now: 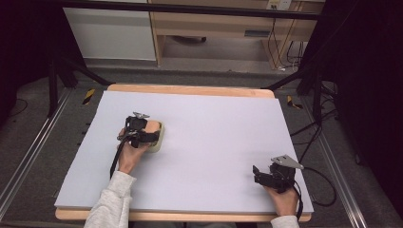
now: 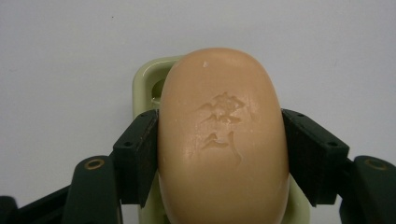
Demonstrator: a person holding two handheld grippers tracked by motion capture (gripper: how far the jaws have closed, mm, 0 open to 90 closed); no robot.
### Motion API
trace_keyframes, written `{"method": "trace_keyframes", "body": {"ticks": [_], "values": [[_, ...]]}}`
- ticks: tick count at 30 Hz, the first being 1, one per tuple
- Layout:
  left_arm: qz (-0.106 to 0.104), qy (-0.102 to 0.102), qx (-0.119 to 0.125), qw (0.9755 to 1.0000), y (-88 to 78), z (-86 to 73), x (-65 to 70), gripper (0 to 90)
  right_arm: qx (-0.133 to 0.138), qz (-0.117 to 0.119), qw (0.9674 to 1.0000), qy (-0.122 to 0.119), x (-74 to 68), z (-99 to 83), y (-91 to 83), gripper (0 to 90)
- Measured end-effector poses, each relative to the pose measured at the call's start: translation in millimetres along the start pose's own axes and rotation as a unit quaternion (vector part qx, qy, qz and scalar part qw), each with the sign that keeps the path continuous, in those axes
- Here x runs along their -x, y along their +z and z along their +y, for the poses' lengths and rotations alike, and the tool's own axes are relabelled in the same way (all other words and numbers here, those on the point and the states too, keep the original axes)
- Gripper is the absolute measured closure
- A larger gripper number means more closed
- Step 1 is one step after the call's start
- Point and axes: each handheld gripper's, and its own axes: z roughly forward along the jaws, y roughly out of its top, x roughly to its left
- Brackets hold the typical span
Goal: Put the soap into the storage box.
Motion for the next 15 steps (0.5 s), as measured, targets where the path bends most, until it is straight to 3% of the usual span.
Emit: {"method": "trace_keyframes", "body": {"ticks": [15], "values": [[0.001,0.002,-0.005,1.0000,2.8,-1.3,0.7,31.4,0.000,0.000,1.0000,-0.001,0.3,-0.1,-0.3,9.2]]}}
